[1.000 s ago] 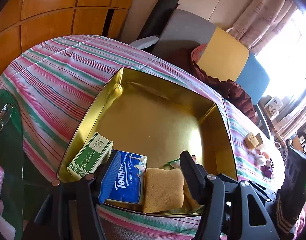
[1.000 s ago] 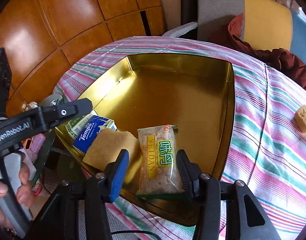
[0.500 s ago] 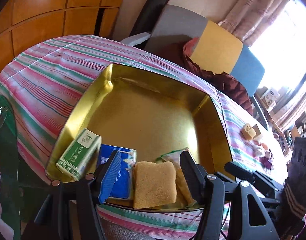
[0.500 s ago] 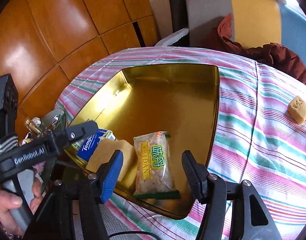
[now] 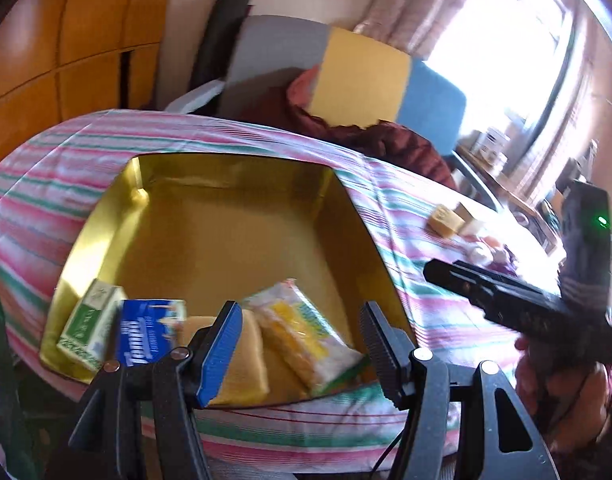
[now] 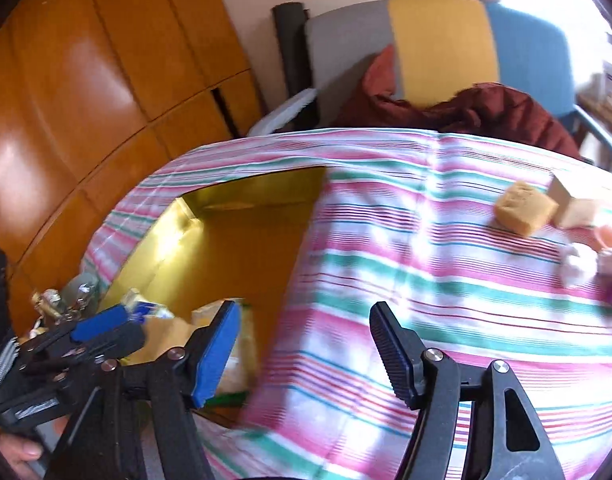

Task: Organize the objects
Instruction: 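Carry the bag and sponge into the gold tray and open both tools, then move both tools back toward the remaining items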

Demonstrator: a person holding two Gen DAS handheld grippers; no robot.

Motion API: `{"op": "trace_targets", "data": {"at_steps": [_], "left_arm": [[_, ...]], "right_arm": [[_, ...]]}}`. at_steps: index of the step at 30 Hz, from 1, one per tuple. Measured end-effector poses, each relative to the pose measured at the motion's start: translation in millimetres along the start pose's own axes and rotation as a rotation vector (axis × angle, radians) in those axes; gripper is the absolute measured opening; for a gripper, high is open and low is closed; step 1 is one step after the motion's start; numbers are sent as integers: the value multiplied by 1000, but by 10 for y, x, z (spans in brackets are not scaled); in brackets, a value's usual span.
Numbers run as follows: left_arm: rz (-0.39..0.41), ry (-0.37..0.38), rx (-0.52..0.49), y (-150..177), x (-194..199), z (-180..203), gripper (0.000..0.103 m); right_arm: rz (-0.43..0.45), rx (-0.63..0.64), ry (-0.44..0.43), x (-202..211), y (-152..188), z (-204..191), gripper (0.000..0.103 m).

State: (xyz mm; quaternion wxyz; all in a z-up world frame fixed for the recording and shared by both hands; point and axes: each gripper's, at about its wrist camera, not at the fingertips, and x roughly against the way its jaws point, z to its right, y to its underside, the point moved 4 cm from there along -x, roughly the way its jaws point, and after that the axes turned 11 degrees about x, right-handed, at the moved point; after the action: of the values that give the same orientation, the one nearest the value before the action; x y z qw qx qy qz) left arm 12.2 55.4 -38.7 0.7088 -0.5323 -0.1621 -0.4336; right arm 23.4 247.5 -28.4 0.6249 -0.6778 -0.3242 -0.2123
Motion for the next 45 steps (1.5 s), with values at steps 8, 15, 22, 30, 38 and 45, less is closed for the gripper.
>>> {"op": "trace_targets", "data": {"at_steps": [8, 15, 22, 30, 38, 45], "left_arm": [[35, 49, -146, 176, 76, 398, 62], [-1, 96, -200, 289, 15, 662, 62], [-67, 141, -170, 336, -99, 812, 62], [-159, 164, -180, 457, -257, 1022, 62], [-185, 173, -211, 465, -390, 1272, 63], [-199, 202, -243, 430, -477, 1500, 63]], "right_arm": [[-69, -23, 157, 135, 300, 747, 68], [-123, -57, 325, 412, 456, 1684, 71], [-102, -10, 436, 651, 415, 2516, 78], [-98, -1, 357, 552, 466, 2902, 78], [-203, -104, 252, 365, 609, 2969, 75], [-149, -130, 244, 430, 556, 2906, 72]]}}
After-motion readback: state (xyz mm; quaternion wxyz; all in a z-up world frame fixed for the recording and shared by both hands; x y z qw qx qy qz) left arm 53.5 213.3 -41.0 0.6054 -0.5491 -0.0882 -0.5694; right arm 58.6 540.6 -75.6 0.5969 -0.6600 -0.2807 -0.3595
